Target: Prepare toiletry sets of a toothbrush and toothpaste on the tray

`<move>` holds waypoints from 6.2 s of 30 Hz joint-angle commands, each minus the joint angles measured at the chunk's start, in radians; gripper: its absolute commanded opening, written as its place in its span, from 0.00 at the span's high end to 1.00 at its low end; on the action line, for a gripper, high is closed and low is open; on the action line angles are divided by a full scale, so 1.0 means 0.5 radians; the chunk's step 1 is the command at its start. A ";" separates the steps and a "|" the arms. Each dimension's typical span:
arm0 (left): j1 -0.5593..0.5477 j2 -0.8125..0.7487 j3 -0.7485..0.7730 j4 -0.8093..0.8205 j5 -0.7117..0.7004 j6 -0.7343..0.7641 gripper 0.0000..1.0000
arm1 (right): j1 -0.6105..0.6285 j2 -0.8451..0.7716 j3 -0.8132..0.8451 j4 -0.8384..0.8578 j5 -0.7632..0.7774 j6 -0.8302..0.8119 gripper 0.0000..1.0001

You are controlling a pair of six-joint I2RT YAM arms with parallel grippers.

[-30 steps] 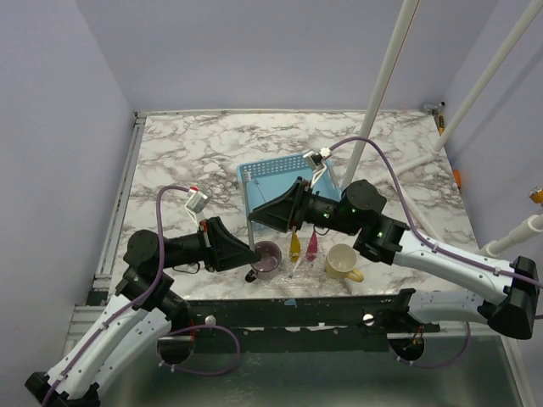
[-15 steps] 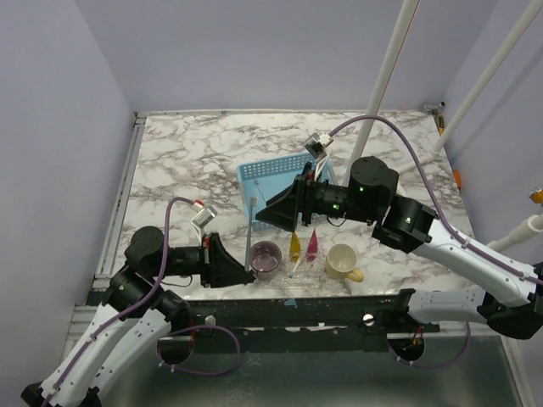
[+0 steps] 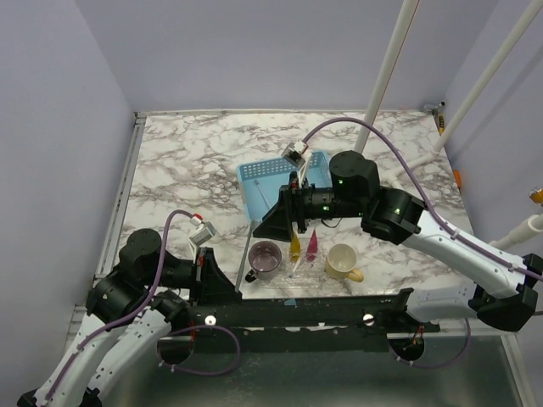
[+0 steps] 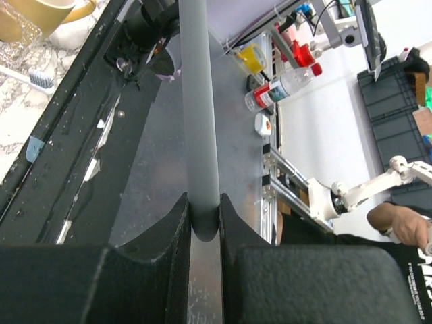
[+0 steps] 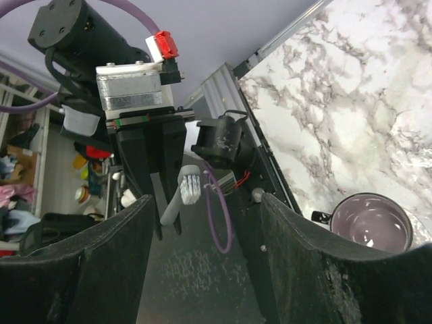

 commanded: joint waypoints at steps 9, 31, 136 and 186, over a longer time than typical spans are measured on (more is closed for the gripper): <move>0.013 0.006 0.112 -0.363 0.147 0.303 1.00 | 0.006 0.108 0.040 0.134 -0.475 0.136 0.34; 0.013 0.027 0.149 -0.493 0.180 0.430 1.00 | 0.004 0.216 0.029 0.267 -0.720 0.198 0.66; 0.015 0.166 0.048 -0.012 -0.860 0.332 0.13 | 1.196 -0.484 -0.919 -0.920 3.118 1.063 0.99; 0.015 0.216 0.048 0.041 -0.831 0.298 0.13 | 1.195 -0.326 -1.277 -0.887 3.331 1.690 0.87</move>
